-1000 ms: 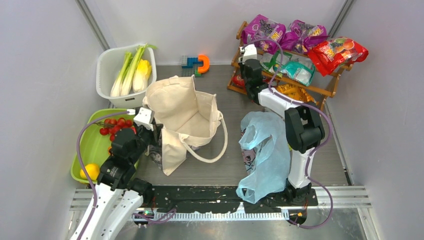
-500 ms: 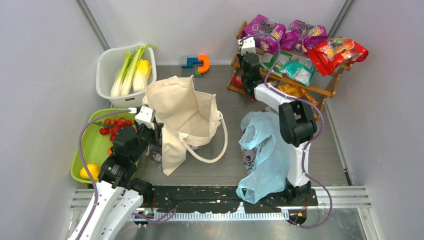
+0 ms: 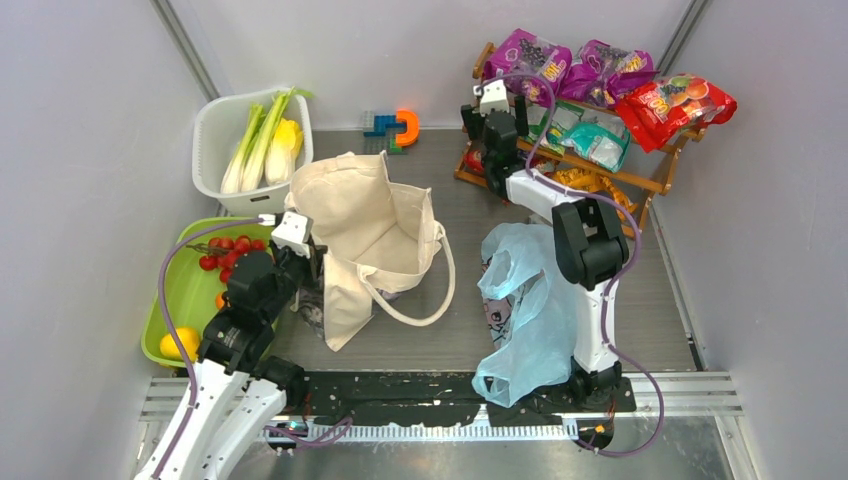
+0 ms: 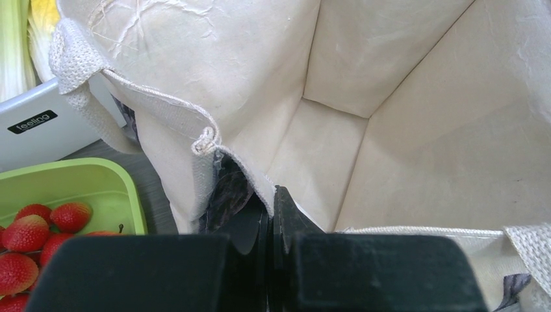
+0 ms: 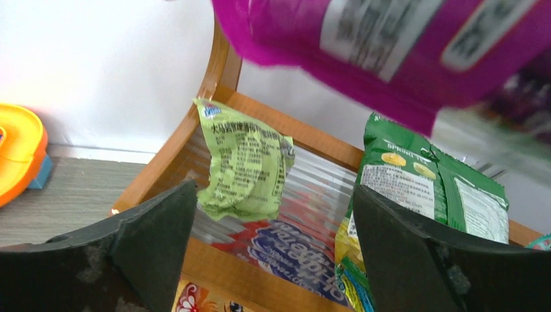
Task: Untie the knot of the grocery bags and take out the mixed food
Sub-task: Place the fake candies on the shelf.
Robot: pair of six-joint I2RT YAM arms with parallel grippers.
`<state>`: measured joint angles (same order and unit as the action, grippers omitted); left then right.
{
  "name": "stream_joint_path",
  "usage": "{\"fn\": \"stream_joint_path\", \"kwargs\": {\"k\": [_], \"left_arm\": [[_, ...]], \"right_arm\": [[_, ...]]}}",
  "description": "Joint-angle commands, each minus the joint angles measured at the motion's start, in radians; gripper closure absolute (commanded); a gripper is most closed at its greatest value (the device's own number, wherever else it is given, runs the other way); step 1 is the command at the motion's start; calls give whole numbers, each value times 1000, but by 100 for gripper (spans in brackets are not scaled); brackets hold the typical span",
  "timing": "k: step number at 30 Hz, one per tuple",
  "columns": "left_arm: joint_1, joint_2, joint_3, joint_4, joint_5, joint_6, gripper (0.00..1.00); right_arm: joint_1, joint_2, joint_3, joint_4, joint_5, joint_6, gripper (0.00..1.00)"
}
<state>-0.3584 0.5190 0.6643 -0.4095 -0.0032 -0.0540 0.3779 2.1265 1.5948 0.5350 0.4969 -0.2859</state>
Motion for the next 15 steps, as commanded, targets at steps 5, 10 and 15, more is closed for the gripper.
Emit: {"fn": "stream_joint_path", "kwargs": {"k": [5,10,15], "left_arm": [[6,15,-20,-68,-3,35,100],[6,4,-21,-68,-1,33,100],[6,-13,-24,-67,-1,29,100]], "right_arm": [[29,-146,-149,157,-3,-26,4],[57,-214,-238,197,17,-19,4],[102,-299,-366,249,47,-33,5]]}}
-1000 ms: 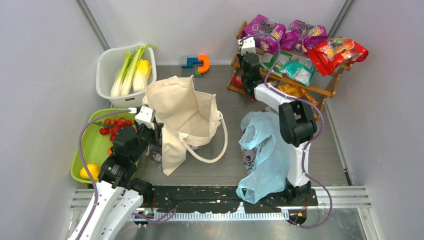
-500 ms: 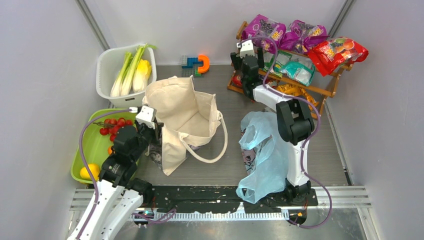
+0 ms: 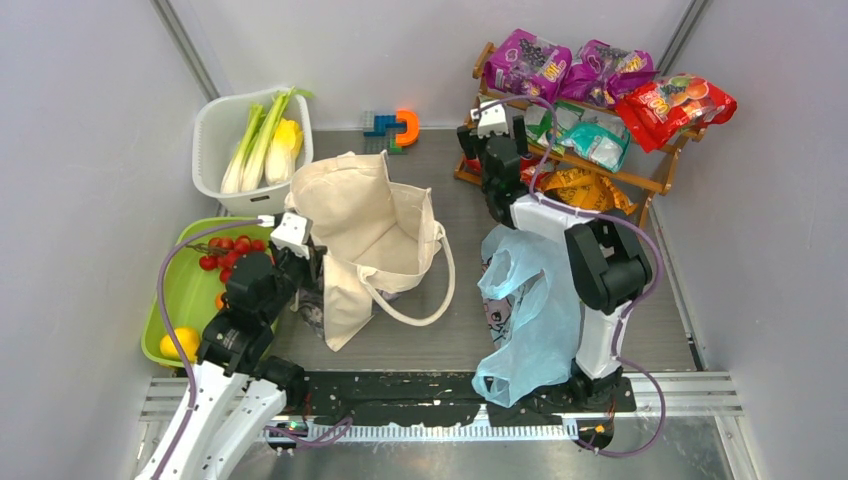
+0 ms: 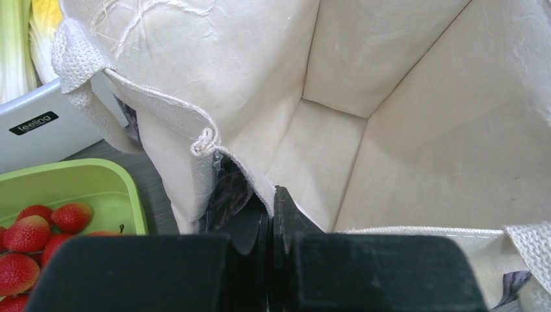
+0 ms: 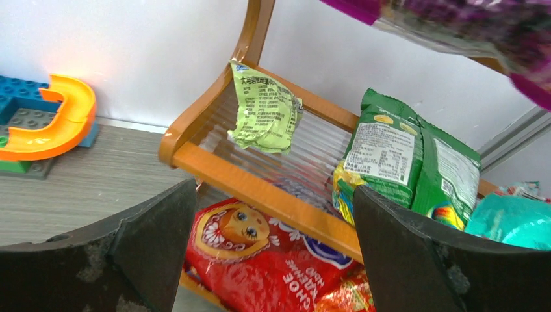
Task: Untie the knot of the grocery bags and take out the mixed food
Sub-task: Place the fake candies on the shelf.
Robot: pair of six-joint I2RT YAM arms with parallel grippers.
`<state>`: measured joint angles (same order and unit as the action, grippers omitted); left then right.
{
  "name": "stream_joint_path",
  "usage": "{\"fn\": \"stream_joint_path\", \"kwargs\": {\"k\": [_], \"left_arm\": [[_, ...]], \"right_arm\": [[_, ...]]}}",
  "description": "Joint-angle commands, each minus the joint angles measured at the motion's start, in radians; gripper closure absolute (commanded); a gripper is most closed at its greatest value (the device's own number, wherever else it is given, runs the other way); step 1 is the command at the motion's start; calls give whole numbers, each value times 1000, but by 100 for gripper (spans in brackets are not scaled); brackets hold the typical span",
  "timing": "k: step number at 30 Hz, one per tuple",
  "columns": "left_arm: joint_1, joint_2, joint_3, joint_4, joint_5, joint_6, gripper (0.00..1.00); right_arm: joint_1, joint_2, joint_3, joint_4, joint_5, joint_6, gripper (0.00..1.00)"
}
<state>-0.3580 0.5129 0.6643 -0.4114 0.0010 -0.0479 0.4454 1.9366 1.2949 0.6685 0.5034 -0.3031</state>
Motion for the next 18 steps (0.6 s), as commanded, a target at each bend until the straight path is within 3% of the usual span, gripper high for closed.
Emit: {"fn": "stream_joint_path", "kwargs": {"k": [1,5,9,11,14,18], "left_arm": [[5,-13,-26,-66,-6,22,100],[5,-31,-29,-67,-6,19,100],[5,-44,-30,-71,23,14,100],[5,-52,-31,-70,27,11,100],[4,-64,-34,-72,36,6,100],[4,-70,-36,-66,57,2,100]], "right_arm": [[51,-144,-109,132,51,-17,4],[116,-265,-227,124,85,-8,4],[194,-437,-325,-10,137,54,5],[213,-543,-352,-168,141,154,5],[217,-706,-341,-555,131,372,5],[206,-807,-299,-1011,97,558,5]]}}
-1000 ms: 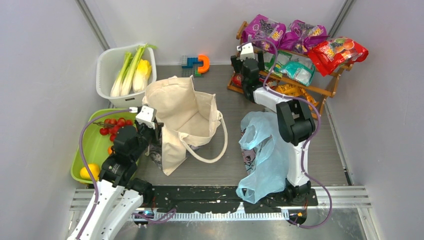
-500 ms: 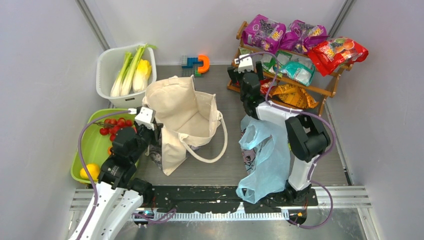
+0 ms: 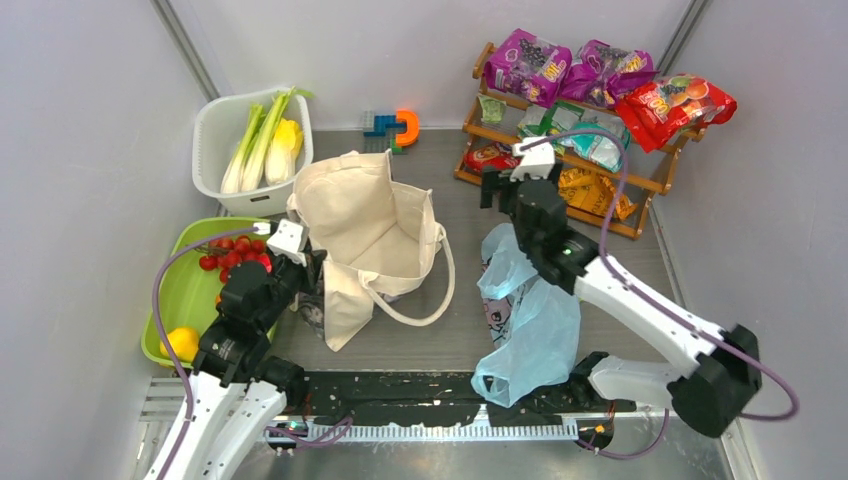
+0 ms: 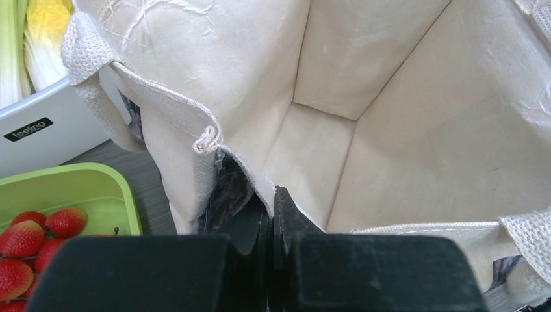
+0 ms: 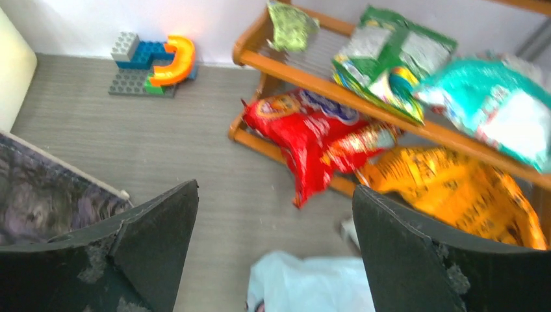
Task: Untie the knot of the grocery bags and take out the mixed food
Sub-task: Place the fake candies on the shelf, then pick up the takeout bag at the center of the board.
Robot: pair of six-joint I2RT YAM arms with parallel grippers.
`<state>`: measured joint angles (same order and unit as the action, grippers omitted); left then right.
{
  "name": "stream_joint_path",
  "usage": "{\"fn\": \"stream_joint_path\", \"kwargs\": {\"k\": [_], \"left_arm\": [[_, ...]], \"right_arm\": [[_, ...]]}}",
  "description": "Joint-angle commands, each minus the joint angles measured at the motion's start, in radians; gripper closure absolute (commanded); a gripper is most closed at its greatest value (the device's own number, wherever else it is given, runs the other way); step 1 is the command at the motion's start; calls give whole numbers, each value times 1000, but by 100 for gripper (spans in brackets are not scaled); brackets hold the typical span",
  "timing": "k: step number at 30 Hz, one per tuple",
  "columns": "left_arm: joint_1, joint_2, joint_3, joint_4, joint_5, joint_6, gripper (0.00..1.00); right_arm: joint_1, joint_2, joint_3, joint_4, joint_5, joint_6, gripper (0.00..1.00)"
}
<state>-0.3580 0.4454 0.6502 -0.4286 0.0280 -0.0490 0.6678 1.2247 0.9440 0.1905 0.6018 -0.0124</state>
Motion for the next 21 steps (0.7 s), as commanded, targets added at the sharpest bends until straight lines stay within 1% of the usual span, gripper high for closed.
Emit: {"fn": "stream_joint_path", "kwargs": {"k": [1,2,4,6,7,10,15,17,21], "left_arm": [[4,-1,-23,-47,36,3,100],[4,-1,-22,-47,43,2,100],[4,2,-21,-47,56,-1,100],[4,1,-21,-48,66,-3,100],[4,-1,-23,-47,69,-4,100],[4,-11,-26,-47,73,-6,100],[4,-16,-28,-46,78,-6,100],[4,-10,-27,-44,86,-6,100],[4,-3,-26,-42,97,-9,100]], "right_arm": [[-23,-100,64,-594,-16,283,4],[-25,-102,75,-701,-47,310,5],[-31,-92,79,-812,-89,340,4],[-47,-77,59,-877,-127,371,4],[-67,-73,49,-901,-182,394,5],[-104,-71,-21,-926,-292,443,4],[-110,-75,-140,-937,-435,536,4],[-104,-66,-188,-911,-467,560,5],[-94,-41,-242,-817,-440,590,4]]}}
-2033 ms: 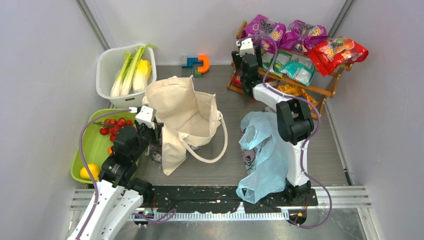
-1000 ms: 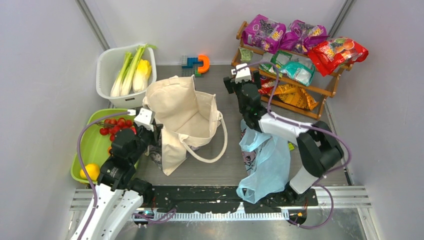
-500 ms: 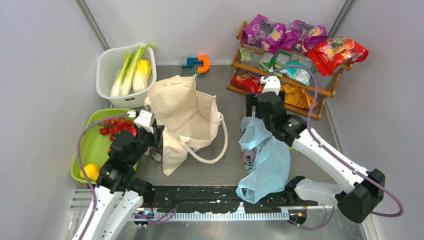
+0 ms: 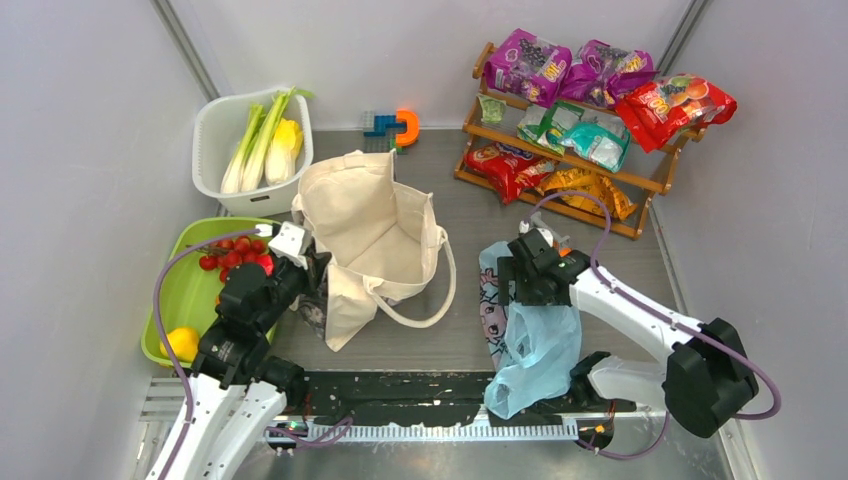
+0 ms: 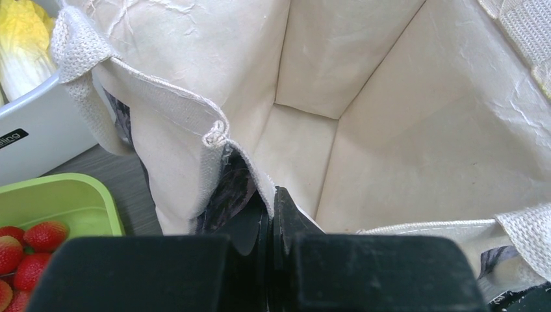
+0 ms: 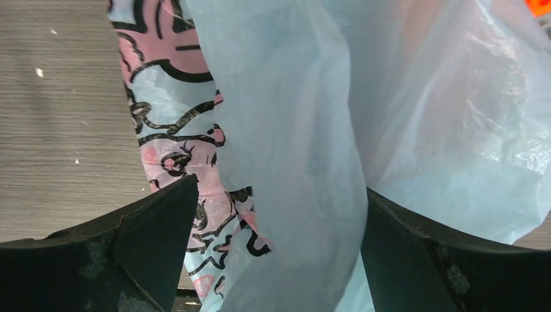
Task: Untie the knot of the grocery bags and take out the mixed food
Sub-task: Pick up the takeout bag at the center of the board.
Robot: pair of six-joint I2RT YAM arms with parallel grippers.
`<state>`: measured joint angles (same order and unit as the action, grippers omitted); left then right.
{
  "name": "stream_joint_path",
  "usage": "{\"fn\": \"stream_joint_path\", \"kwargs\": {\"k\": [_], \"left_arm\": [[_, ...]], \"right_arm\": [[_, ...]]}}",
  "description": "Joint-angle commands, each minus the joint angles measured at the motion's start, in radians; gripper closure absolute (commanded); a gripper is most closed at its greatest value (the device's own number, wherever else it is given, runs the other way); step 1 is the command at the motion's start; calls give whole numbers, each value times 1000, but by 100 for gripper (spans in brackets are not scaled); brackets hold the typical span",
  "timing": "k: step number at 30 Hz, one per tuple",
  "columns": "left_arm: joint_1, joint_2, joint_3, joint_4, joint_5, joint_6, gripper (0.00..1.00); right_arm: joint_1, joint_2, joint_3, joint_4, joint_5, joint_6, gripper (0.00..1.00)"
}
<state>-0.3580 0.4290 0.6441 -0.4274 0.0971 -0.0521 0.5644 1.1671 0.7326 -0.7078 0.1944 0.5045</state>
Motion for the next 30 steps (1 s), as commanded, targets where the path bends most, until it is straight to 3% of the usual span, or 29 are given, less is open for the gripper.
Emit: {"fn": "stream_joint_path", "kwargs": {"k": [1,9,18,19,20,21,23,25,27,30], "left_arm": [[4,15,-21,-43,30,-6,100],[4,26,-24,-40,35,-5,100],[4,36,-26,-39,36,-4,100],[4,37,-25,-39,37,-4,100],[4,36,-26,-39,37,-3,100],[4,38,-26,-38,37,-3,100],[4,39,-27,-40,39,-3,100],[4,39,-26,-39,45,-4,100],[4,39,-25,-39,61,-10,100],[4,39,-14,-32,97,-49,100]], "right_arm": [[9,28,-35,99,-27,76,4],[122,233,1,254,-5,87,5],[179,332,-45,340,-14,132,2],[180,343,-56,351,-9,133,8],[181,347,-60,356,0,132,25],[180,348,-68,365,3,133,34],[183,331,-76,374,10,134,65],[182,291,-77,374,23,132,83],[180,228,-69,361,54,133,93],[172,83,-37,308,133,118,95]]}}
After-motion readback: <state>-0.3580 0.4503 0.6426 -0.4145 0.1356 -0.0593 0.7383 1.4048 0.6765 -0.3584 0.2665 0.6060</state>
